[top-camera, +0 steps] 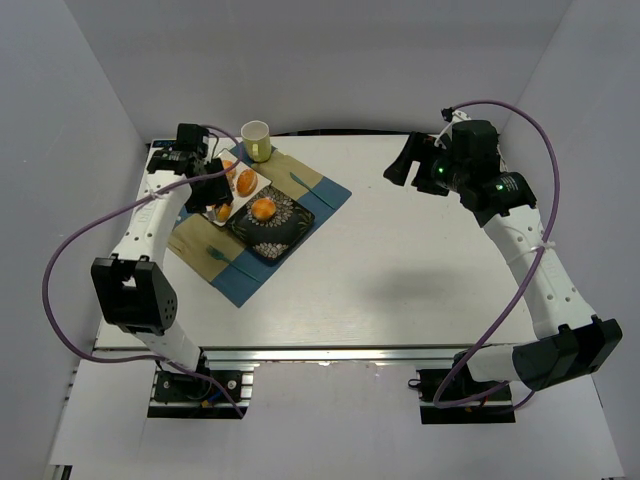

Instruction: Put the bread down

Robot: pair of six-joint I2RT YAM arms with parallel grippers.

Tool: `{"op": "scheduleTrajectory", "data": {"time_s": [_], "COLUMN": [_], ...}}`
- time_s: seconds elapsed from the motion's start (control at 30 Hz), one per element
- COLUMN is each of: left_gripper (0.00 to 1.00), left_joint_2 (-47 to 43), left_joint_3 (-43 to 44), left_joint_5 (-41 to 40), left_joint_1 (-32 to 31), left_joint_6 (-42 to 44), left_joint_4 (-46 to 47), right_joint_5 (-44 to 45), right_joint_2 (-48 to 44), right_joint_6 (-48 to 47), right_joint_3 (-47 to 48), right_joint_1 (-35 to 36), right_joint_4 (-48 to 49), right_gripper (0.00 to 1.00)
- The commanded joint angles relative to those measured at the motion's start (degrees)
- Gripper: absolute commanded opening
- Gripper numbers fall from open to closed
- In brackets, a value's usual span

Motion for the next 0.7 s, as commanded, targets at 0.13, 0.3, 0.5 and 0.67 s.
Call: {"op": "scheduleTrajectory", "data": {"time_s": [0.13,0.3,0.5,0.67], "left_gripper": [0.69,0.69,0.68,0.68], "left_joint_2": [0.45,2.47,4.49,5.19], "left_joint_3": [-1.49,-2.2,-3.16,-4.75], "left_joint_5": [1.52,3.63,1.96,1.52], "left_joint_1": [1.75,1.75,1.84,2.28], "left_joint_6": [4.05,3.87,4.4,4.75], "left_joint_4": [2.77,4.88,4.97,5.23], "right_joint_5": [-0.2,-0.11,0.15,0.42], "right_joint_2": [0.41,0.85,1.47,1.73], "right_joint_6": [-0.37,-0.46,-0.29,-0.37], "right_joint_3": [-0.19,-0.1,0.34,0.51], "right_joint_1": [-0.24,-0.24,-0.41,-0.41], "right_joint_4": [1.93,1.84,1.67,1.4], "right_gripper": [0.85,0.85,0.84,0.84]}}
